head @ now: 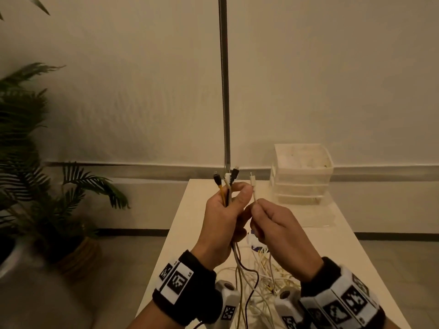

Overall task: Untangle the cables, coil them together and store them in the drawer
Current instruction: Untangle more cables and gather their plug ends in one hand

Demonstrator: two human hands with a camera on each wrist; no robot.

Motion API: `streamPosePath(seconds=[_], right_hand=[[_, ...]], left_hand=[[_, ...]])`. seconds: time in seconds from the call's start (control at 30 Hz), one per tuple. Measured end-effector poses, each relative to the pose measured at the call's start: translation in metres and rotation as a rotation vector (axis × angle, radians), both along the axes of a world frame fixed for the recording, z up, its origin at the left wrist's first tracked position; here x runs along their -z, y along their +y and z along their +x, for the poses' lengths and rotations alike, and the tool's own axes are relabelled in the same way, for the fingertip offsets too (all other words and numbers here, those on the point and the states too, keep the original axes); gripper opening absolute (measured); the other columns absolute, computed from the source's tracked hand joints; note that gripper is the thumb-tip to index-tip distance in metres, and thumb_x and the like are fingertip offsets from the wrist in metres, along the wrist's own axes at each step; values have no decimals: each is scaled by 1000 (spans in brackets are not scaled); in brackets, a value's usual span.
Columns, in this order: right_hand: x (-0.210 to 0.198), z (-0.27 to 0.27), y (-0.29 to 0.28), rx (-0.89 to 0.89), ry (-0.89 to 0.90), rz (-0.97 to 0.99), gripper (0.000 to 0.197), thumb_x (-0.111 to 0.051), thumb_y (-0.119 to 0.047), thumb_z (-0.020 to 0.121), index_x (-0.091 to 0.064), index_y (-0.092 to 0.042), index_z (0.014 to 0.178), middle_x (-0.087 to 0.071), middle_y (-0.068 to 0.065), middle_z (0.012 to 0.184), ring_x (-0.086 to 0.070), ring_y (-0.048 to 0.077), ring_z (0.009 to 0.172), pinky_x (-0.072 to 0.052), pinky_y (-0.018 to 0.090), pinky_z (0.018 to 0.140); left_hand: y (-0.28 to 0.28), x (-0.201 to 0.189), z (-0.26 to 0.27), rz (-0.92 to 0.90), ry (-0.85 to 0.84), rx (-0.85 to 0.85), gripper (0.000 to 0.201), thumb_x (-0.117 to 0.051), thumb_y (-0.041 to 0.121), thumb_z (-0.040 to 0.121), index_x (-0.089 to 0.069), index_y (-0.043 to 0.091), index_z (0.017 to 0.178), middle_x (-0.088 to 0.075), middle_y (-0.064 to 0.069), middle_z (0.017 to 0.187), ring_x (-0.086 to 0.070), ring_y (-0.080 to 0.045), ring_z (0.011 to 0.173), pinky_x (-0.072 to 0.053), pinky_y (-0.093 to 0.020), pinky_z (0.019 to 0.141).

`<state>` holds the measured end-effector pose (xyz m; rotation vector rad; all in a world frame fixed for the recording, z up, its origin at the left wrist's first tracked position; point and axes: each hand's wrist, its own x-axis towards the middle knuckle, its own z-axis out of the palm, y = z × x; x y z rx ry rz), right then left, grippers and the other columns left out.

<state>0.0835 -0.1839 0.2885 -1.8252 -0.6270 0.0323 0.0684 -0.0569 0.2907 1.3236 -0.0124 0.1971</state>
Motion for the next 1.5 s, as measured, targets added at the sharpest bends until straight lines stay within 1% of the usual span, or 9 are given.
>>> streamPosePath(seconds=[0.13,0.5,0.6,0.73,0.8,0.97,1.1,1.23,1.5], right_hand=[[-1,7,3,11,-128,-162,29,-34,-22,102,-59,-23,89,-51,-10,61,-48,5,55,-38,19,56],[21,13,1,-29,-139,-174,26,-37,-27,101,-49,-28,79,-54,-5,56,-48,9,51,-43,32,57],[46,20,-8,-186,5,-135,29,-38,-25,103,-54,-18,80,-50,-4,54,-44,8,51,-39,26,57],[94,41,-23,-217,69,-245,32,-39,-26,102,-50,-25,72,-47,-7,58,-41,8,54,-37,28,58],[114,57,-31,-147,25,-353,33,-40,-27,102,-46,-30,69,-49,-13,59,-41,3,54,-35,24,58],[90,95,-34,85,70,-209,31,-42,-23,101,-51,-15,72,-45,-11,54,-39,0,48,-32,25,55],[45,75,-26,-196,92,-188,34,-42,-20,101,-53,-19,70,-42,-7,60,-35,6,52,-29,22,52],[28,58,-22,-294,222,-38,30,-42,-4,98,-62,-13,78,-38,2,61,-30,8,52,-25,23,50],[40,55,-42,-333,282,72,38,-41,-29,97,-61,3,92,-43,0,56,-35,14,53,-35,25,61]], left_hand=[[-3,6,4,82,-8,-46,34,-69,31,87,-61,0,97,-43,0,56,-36,-12,44,-24,-25,43],[-4,10,19,174,-57,-226,34,-47,26,102,-60,1,82,-47,8,52,-40,-9,44,-35,-24,45],[19,1,26,70,-67,-293,35,-42,33,102,-53,12,77,-42,0,58,-36,-13,49,-33,-30,48],[58,-28,27,-159,-191,-372,42,-37,33,104,-51,20,67,-45,1,61,-50,-16,60,-58,-41,64],[73,-40,23,-201,-232,-359,39,-36,34,105,-46,20,69,-35,4,58,-37,-11,49,-46,-30,44],[61,-29,7,157,-126,-43,31,-43,26,102,-51,21,73,-33,9,53,-26,-7,40,-23,-19,36],[35,2,10,699,-89,30,11,-64,29,92,-68,19,90,-36,5,57,-32,-10,48,-28,-24,46],[12,14,13,855,-201,45,4,-65,34,92,-67,30,92,-60,11,64,-54,-7,60,-41,-22,55],[8,12,22,987,-239,-161,29,-53,-1,92,-61,21,75,-58,21,65,-52,9,57,-32,-7,52]])
